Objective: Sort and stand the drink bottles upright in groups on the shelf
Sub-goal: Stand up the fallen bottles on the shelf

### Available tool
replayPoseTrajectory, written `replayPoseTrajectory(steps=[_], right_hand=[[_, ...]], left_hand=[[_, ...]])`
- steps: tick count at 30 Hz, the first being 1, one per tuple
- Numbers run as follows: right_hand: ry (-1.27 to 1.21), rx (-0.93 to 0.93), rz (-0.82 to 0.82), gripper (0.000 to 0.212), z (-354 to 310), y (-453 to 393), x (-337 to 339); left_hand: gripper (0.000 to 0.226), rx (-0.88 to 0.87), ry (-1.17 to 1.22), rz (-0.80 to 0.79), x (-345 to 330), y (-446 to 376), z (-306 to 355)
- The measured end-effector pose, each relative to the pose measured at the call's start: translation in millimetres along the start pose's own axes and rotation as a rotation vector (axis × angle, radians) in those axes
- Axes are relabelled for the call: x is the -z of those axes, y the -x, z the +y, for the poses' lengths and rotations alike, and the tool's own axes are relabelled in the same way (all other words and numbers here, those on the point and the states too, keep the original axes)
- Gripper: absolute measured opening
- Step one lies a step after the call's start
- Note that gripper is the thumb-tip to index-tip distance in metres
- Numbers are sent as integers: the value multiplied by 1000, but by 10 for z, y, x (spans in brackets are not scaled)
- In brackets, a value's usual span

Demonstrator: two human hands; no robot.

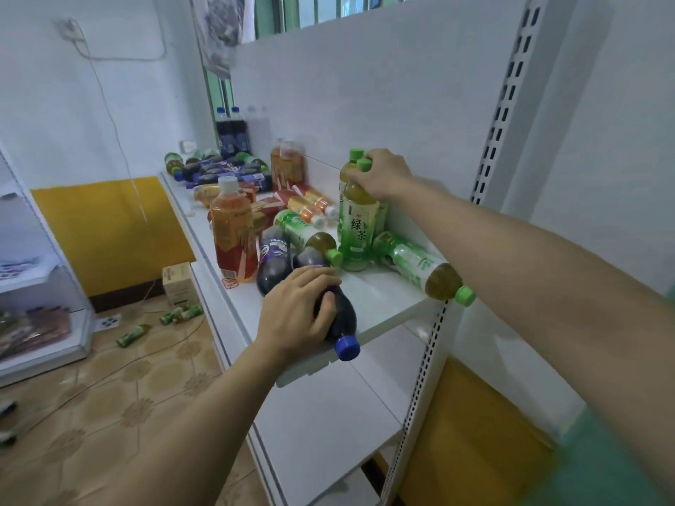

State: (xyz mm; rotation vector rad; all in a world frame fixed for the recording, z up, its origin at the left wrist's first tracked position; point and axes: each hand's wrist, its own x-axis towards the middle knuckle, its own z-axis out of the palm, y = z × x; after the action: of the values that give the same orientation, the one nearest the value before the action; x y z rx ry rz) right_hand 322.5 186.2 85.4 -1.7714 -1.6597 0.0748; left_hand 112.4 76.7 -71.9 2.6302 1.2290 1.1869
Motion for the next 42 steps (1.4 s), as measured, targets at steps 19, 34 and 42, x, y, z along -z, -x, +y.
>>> replayPoseTrajectory(steps=[19,34,42], right_hand=[[65,-1,340,22,1439,1715,-10],[-206,80,441,26,1168,1476,398],[120,138,175,31,340,448,404]], left_hand=[[39,148,-143,-400,11,-769,239],[28,327,40,-224,-293,-751,193],[24,324,47,-208,-262,-704,206]])
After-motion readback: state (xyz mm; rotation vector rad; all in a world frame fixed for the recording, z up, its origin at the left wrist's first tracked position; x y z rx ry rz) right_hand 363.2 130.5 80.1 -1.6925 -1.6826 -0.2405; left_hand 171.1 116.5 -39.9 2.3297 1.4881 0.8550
